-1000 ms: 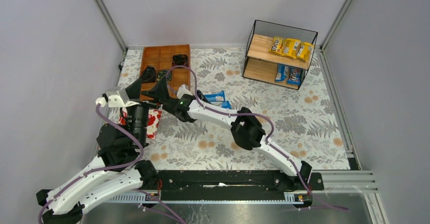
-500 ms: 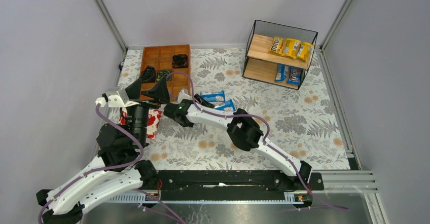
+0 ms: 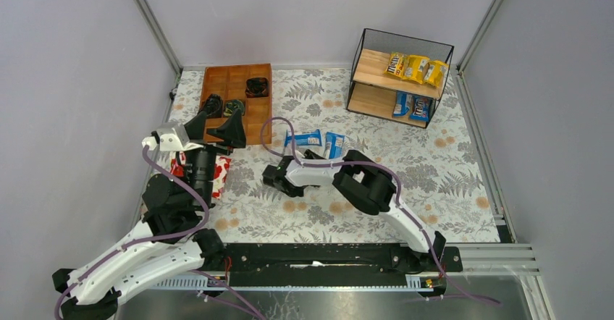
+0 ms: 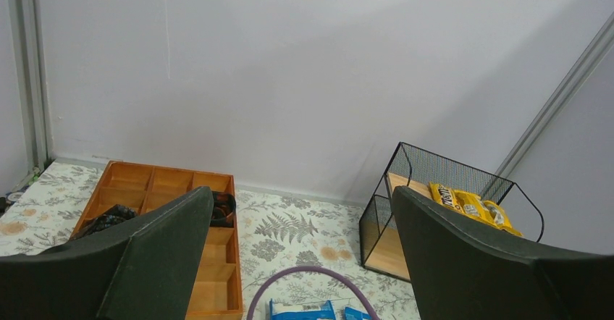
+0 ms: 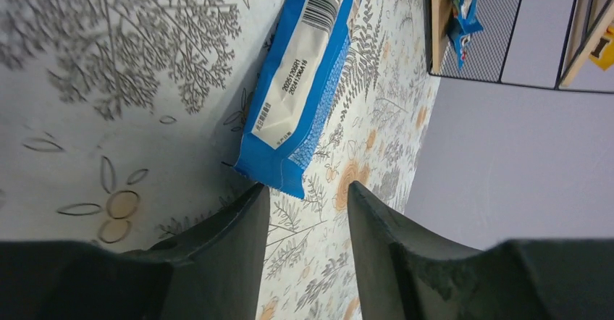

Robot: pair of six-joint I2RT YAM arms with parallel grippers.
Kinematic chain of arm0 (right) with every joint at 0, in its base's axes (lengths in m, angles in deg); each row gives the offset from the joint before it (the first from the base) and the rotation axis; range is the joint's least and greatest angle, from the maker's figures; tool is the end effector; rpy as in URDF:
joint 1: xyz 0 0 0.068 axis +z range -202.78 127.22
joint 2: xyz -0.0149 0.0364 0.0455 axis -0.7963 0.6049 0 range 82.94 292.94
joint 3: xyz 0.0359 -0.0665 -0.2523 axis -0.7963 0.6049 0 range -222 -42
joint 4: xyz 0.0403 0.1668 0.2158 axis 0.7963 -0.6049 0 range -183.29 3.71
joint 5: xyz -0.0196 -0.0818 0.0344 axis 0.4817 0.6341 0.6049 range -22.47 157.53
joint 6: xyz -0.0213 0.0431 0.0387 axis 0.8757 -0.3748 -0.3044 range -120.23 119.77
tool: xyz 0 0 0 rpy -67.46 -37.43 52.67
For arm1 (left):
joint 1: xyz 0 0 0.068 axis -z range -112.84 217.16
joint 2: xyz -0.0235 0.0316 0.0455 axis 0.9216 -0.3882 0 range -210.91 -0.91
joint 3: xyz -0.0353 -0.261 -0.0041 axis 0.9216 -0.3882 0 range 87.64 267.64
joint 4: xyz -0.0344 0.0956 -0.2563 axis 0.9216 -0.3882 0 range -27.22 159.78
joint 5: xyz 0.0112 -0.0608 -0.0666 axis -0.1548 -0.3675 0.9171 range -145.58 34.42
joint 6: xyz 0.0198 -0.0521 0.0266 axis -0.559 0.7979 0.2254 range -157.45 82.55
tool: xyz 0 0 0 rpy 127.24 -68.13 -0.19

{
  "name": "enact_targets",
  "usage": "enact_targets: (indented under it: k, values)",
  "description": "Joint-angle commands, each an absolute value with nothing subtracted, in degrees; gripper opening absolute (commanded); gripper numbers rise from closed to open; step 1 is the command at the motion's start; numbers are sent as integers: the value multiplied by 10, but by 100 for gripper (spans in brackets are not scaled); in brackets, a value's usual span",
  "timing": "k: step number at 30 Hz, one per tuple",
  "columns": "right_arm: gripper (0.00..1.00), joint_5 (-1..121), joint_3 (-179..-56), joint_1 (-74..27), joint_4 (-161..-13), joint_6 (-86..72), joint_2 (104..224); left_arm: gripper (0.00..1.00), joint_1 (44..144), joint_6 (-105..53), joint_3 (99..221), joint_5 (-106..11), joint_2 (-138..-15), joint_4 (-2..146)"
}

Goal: Place and organize the candy bags onto the shelf

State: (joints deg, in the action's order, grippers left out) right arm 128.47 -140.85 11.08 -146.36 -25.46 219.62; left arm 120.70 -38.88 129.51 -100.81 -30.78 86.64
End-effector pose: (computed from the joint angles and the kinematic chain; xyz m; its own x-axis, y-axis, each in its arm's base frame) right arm 0.2278 0.3716 0.0801 -0.6032 -0.7591 -0.2447 -0.2563 0.4750 -0.8419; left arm 0.1069 -0.0889 0.4044 0.2918 -0.3653 -0.8840 0.1898 0.9279 -0.3209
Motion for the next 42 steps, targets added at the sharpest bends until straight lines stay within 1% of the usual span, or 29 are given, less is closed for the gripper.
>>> enact_targets:
  k: [1,4,7,10,12,15,17,21,27,31,34,37,42]
  values:
    - [55,1266,-1340,110,-1330,-167,2129,99,1206,-380,1301,-998,-317,877]
    - [55,1247,-1294,107,-1241,-78,2117,99,1206,-381,1302,-998,-318,875]
    - [55,1231,-1276,99,-1200,-18,2108,99,1205,-384,1302,-1001,-319,875]
    - [53,1148,-1235,91,-1138,60,2079,99,1206,-384,1302,-1001,-321,876]
    - [53,1129,-1208,92,-1091,101,2065,99,1205,-383,1302,-998,-324,876]
    - [53,1140,-1215,86,-1102,109,2073,99,1205,-382,1303,-996,-328,874]
    - [53,1122,-1221,84,-1114,120,2083,99,1205,-383,1302,-998,-329,875]
    - [53,1148,-1230,82,-1119,124,2101,99,1205,-382,1302,-996,-331,875]
    - [51,1107,-1202,82,-1073,169,2089,99,1206,-381,1302,-995,-332,875]
    - [50,1119,-1188,82,-1046,183,2086,99,1205,-382,1302,-997,-332,875]
    - [47,1137,-1181,82,-1023,195,2095,99,1205,-381,1302,-995,-332,875]
    - [41,1157,-1185,82,-1016,188,2104,99,1206,-381,1302,-995,-331,875]
    - [34,1182,-1182,82,-1012,170,2084,99,1205,-382,1301,-995,-333,876]
